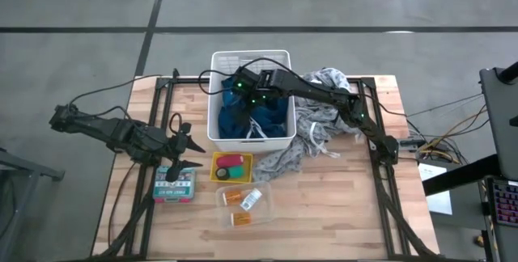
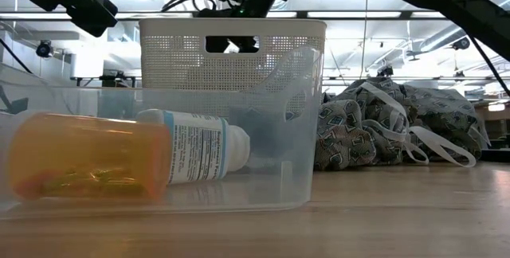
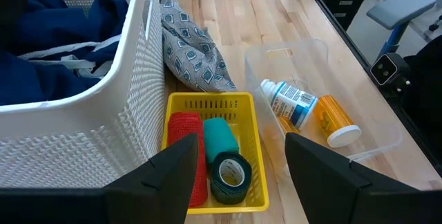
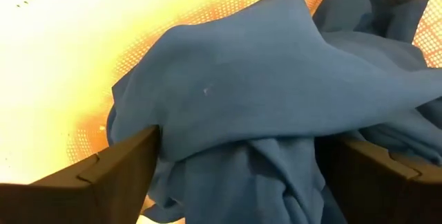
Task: Pick & Place Medicine items
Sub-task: Put the blue lapover patient gown into the white laundry bin, then put the gray lapover patient gown into the white laundry bin
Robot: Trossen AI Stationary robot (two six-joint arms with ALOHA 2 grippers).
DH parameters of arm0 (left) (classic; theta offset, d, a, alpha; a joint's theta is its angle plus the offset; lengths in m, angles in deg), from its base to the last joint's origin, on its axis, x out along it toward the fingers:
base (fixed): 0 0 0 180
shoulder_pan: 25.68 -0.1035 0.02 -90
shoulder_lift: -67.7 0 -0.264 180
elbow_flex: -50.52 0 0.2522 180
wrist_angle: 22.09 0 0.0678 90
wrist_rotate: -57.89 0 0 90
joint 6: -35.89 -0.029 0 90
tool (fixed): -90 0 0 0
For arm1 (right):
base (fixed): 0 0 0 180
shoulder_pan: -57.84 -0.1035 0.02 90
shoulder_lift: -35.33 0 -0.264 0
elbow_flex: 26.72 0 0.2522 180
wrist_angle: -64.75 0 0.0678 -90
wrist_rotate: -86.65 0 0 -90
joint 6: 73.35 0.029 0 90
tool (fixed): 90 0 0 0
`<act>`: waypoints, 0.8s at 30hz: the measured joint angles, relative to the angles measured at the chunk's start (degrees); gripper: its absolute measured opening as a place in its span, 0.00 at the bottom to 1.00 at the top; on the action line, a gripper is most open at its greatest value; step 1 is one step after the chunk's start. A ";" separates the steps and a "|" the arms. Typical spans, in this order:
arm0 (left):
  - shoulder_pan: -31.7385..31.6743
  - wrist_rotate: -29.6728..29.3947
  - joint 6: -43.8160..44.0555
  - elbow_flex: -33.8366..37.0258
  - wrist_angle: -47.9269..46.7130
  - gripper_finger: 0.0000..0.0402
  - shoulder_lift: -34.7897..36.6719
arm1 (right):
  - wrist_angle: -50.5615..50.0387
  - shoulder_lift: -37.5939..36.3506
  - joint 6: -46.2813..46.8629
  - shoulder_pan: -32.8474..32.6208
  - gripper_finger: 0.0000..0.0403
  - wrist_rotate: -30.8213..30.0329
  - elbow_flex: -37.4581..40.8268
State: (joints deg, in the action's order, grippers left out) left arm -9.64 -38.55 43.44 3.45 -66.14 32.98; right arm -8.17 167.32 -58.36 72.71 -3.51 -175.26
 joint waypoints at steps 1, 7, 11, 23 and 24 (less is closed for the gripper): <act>0.01 0.00 0.00 -0.01 0.00 0.56 -0.02 | 0.00 0.00 -0.43 0.00 0.92 0.00 0.00; -0.01 0.00 0.00 -0.01 0.00 0.56 0.00 | -0.07 -0.16 -1.93 0.35 0.92 -0.24 0.00; 0.00 0.00 0.00 -0.01 0.00 0.56 0.00 | -0.20 -1.73 -2.25 0.59 0.92 0.00 0.00; -0.01 0.00 0.00 -0.01 -0.02 0.56 0.00 | -0.63 -11.94 -11.18 -3.60 0.92 -12.35 0.00; -0.01 0.00 0.00 -0.01 0.00 0.56 0.00 | -0.78 -13.10 -11.97 -4.27 0.92 -13.13 0.00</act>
State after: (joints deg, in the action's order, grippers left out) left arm -9.65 -38.55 43.44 3.44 -66.14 32.98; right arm -8.95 154.21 -70.33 68.44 -16.63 -175.26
